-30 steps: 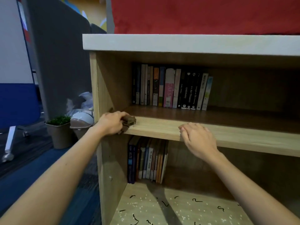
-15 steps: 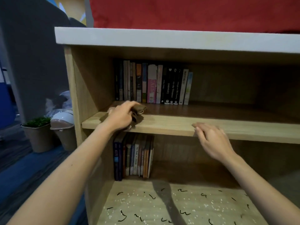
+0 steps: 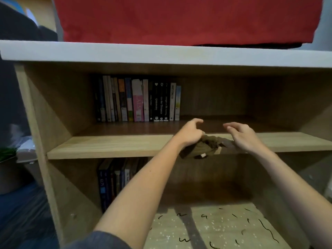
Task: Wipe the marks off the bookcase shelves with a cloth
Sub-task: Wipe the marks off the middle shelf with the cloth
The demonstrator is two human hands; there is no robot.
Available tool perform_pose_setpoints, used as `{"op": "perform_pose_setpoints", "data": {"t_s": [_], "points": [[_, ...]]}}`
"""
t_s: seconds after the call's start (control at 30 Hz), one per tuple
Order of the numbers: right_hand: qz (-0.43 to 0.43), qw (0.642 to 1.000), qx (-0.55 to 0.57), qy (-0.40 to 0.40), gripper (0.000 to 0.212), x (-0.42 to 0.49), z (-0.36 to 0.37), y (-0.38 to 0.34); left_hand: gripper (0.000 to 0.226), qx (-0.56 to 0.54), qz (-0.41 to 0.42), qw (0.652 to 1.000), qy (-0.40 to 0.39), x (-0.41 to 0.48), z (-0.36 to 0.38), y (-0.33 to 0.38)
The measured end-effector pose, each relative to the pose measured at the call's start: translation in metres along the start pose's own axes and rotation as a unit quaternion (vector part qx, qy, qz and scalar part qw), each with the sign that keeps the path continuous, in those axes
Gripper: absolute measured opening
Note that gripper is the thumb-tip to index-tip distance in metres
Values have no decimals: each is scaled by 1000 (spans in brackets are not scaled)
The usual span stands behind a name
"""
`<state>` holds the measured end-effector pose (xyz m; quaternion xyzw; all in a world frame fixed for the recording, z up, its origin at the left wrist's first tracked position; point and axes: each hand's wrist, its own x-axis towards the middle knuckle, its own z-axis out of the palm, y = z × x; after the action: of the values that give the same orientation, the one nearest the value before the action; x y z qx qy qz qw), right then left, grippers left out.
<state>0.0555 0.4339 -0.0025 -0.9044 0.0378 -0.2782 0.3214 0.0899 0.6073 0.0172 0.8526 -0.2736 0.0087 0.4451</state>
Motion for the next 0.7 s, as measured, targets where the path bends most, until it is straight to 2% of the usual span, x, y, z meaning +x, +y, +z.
{"op": "perform_pose_setpoints", "data": {"t_s": [0.07,0.13,0.23,0.3,0.37,0.43,0.47,0.53,0.57,0.63,0.67,0.7], "points": [[-22,999,-23,-16,33,5,8,-13,43,15,34,997,72,-3,-16,-12],[-57,996,-29,-56,34,10,27,-33,40,91,23,989,119,-7,-34,-35],[-74,977,-127,-154,57,16,64,-58,36,207,-17,969,136,-13,-49,-69],[-100,957,-212,-171,69,13,74,-64,34,253,-23,957,139,-16,-53,-82],[-168,952,-202,-156,57,-1,68,-57,33,279,-16,951,134,-16,-58,-87],[-273,940,-146,-141,37,-22,51,-46,33,296,4,946,130,-17,-59,-86],[-295,940,-102,-135,32,-25,40,-39,34,305,17,944,129,-15,-58,-84],[-245,962,1,-120,29,-10,18,-31,34,307,25,943,126,-14,-55,-83],[-204,974,17,-101,29,10,11,-25,34,299,24,945,129,-13,-53,-84],[-134,988,-37,-65,30,55,11,-15,34,285,24,947,145,-14,-50,-86],[-103,988,-86,-75,34,75,20,-11,34,285,29,946,154,-14,-50,-86],[-66,982,-134,-117,38,91,32,-8,34,285,34,944,164,-14,-50,-86]]}}
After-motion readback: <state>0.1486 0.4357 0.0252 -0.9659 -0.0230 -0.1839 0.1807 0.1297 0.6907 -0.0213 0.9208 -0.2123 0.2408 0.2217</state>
